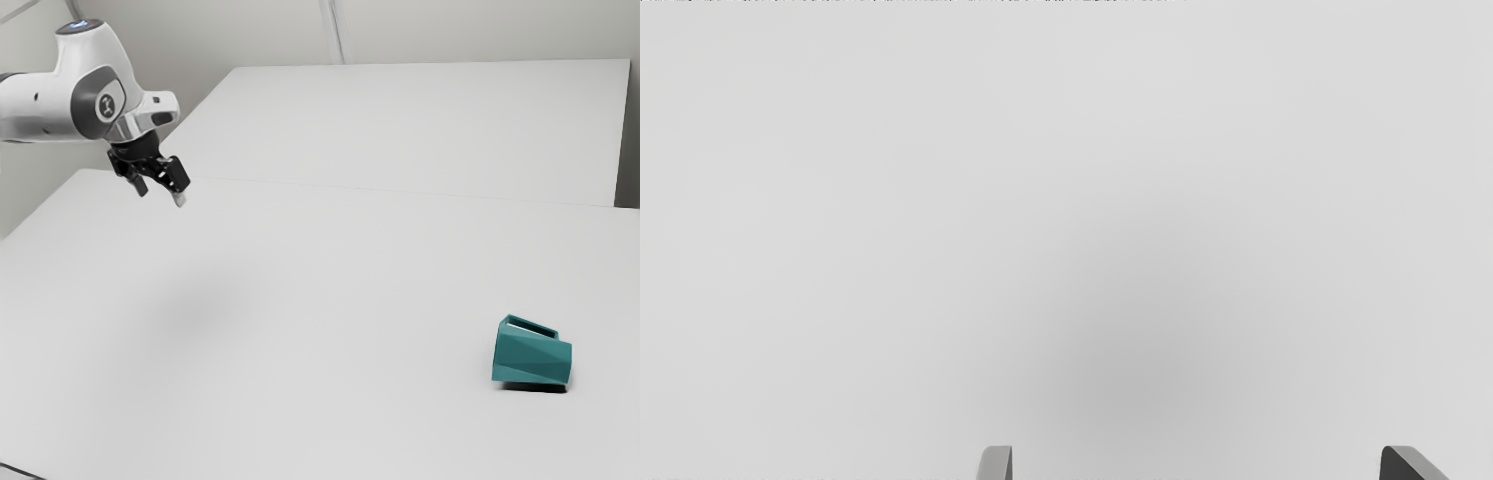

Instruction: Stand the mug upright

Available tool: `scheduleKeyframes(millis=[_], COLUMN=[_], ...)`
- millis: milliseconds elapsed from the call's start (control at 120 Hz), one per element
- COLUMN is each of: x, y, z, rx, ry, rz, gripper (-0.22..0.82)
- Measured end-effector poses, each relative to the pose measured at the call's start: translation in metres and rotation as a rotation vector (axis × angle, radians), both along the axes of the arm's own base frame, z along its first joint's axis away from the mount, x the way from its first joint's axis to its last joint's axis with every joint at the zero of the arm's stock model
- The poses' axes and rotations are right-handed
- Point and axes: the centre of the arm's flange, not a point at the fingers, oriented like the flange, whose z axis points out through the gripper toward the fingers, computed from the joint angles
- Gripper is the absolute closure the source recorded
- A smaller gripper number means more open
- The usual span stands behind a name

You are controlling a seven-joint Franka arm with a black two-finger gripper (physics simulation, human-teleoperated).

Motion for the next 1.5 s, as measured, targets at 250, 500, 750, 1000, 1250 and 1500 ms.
scheduleKeyframes(millis=[250, 500, 750, 1000, 1250, 1500], x=[-0.018, -0.033, -0.046, -0.065, -0.060, -0.074], y=[-0.046, -0.152, -0.265, -0.328, -0.330, -0.360], z=[0.007, -0.033, -0.076, -0.126, -0.148, -0.157], rx=[-0.106, -0.341, -0.484, -0.561, -0.620, -0.679], ry=[-0.015, 0.034, 0.067, 0.082, 0.062, 0.079], rz=[-0.009, -0.042, -0.070, -0.014, 0.107, 0.151], gripper=[0.00, 0.00, 0.00, 0.00, 0.00, 0.00])
